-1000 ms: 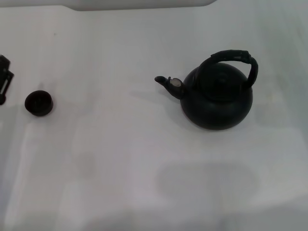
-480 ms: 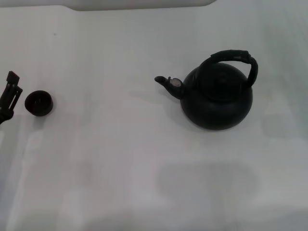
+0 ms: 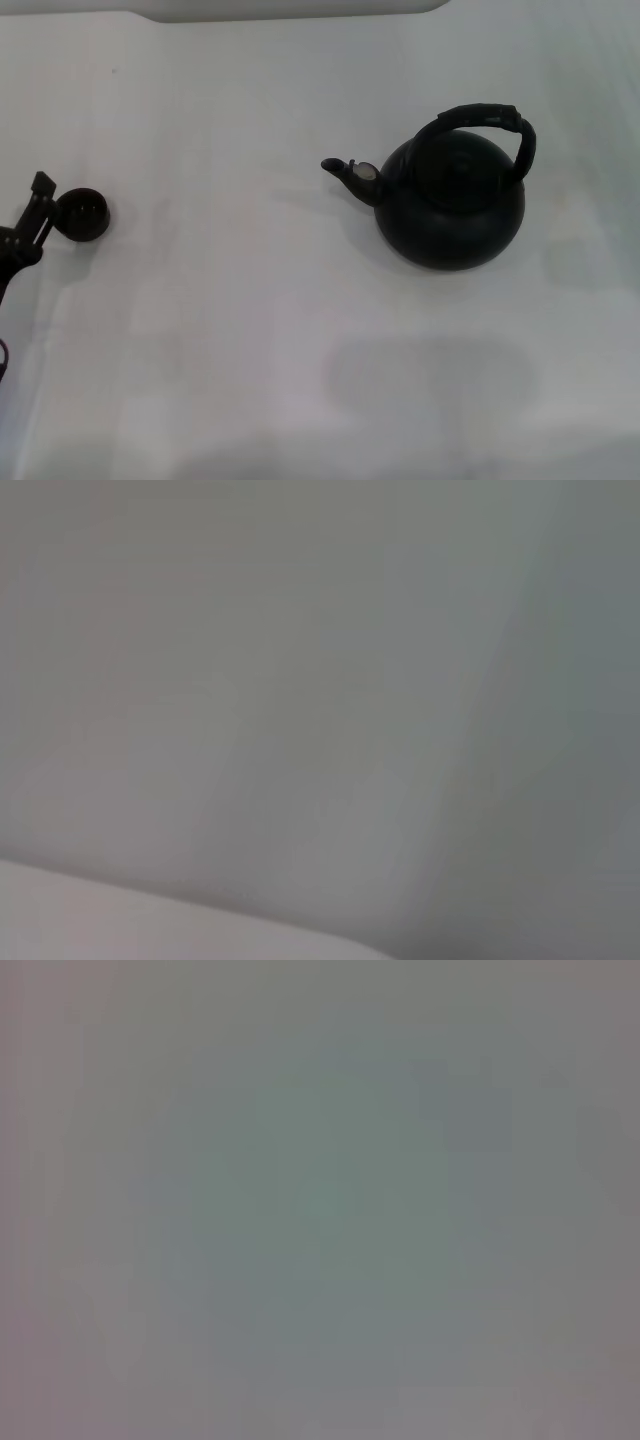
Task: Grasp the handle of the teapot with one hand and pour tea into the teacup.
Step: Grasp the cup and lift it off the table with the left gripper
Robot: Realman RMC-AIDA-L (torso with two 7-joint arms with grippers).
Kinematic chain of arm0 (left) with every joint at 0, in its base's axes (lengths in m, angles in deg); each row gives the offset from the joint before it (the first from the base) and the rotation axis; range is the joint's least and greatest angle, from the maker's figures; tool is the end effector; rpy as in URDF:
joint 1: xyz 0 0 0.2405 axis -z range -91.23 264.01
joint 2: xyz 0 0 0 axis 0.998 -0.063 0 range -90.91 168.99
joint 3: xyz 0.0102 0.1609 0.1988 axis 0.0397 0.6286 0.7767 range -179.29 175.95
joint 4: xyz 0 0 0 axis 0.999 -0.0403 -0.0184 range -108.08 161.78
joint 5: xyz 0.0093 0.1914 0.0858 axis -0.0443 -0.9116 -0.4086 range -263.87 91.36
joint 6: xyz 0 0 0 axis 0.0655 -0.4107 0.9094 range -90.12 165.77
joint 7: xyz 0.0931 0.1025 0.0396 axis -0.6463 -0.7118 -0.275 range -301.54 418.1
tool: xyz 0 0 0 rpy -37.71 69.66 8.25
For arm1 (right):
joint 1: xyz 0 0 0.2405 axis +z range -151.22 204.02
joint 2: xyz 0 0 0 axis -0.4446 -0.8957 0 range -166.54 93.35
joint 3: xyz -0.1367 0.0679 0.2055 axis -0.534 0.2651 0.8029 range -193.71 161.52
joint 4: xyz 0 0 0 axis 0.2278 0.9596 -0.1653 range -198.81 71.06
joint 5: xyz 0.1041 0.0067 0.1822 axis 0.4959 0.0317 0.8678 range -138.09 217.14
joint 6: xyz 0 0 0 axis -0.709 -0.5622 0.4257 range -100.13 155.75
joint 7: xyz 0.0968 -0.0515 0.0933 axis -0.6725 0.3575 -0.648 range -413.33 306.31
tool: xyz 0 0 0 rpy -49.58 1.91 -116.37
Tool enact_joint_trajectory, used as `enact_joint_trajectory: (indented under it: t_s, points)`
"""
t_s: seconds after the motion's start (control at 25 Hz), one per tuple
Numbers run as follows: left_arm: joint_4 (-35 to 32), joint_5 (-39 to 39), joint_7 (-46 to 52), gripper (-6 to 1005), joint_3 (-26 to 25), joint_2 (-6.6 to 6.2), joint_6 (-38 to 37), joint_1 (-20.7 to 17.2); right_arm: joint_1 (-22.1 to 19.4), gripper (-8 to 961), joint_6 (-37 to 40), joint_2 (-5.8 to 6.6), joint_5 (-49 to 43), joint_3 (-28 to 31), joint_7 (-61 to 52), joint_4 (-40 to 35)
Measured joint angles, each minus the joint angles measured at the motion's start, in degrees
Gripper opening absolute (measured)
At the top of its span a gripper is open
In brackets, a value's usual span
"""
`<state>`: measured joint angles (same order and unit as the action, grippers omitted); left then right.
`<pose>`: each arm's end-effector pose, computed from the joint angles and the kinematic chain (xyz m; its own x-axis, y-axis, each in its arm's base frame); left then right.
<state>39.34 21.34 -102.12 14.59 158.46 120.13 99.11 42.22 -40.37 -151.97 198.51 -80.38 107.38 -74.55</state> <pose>-0.3656 0.2142 -0.0392 0.4957 0.0649 0.8661 0.8667 -0.1006 -0.4886 0.3925 0.2935 0.0579 0.7515 0.0364 -0.6588 -0.6581 -0.0290 -0.7524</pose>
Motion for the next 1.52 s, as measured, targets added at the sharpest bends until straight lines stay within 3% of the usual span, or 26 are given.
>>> enact_joint_trajectory:
  t_s: [1.52]
  points:
    - [-0.3, -3.0, -1.3, 877, 0.1, -0.08, -12.0, 3.9, 0.4, 795, -0.3, -0.20, -0.3, -1.1, -0.1, 0.3]
